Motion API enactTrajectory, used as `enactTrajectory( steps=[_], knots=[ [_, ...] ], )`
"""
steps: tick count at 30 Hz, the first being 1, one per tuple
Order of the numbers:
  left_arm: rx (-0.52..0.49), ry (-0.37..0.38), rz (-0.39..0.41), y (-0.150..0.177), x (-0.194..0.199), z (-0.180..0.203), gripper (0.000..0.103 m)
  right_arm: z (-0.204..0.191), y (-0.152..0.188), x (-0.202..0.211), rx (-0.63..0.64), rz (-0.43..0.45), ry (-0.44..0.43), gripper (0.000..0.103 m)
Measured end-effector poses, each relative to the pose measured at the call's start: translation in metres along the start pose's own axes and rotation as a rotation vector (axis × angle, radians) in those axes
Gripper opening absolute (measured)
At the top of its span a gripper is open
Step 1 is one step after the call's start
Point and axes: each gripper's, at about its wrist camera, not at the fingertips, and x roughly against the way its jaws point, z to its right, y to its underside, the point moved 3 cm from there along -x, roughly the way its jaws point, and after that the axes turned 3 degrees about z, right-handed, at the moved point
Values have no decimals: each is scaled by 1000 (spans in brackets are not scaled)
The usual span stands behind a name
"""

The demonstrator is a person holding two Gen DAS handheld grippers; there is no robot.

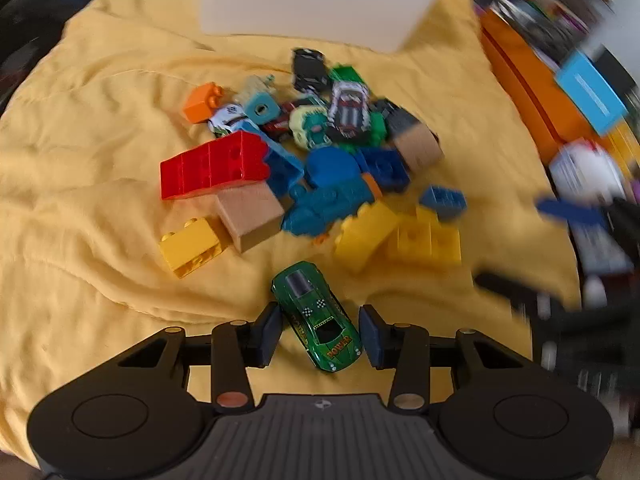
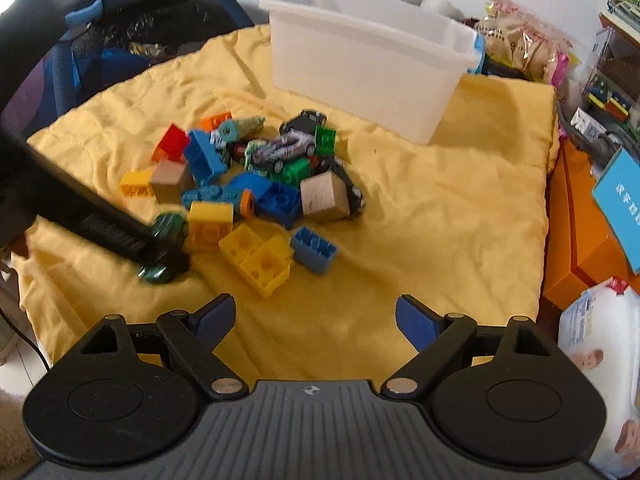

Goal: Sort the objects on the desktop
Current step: 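Grasp the green toy car with the left tool while the right tool grasps a white-black car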

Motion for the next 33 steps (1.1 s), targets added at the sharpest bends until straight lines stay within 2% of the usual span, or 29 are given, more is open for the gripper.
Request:
enactTrajectory(
  steps=[3,4,7,10,18,20,21,24,25,30,33],
  knots=[
    [-94,-5,-79,1,1,-5,46,2,-13,-4,-4,38,-27,85],
    [-112,-7,-95,1,1,-7,46,2,-18,-7,-11,44,-40,79],
    [-115,-19,-110,3,1,-8,47,4,-41,-24,-75,44,-82,68],
    [-116,-29,-98,5,2,-8,49,0,-59,-42,-121,45,-93,67],
    [-105,-8,-87,7,4,-13,51,-23,-83,-83,-87,49,5,60],
    [-100,0,-84,7,5,-15,51,-25,-83,-93,-83,21,8,51],
    [-99,3,-83,7,5,-15,51,-24,-83,-97,-91,3,8,51],
    [-95,10,-79,7,5,-17,52,-18,-82,-94,-96,31,-2,44],
    [-90,13,-76,7,5,-17,54,-16,-82,-90,-91,42,-1,29],
    [-75,19,-63,9,7,-17,58,-7,-77,-67,-86,72,-28,29],
    [-61,12,-61,8,7,-15,58,-6,-73,-63,-48,77,-14,29]
  ],
)
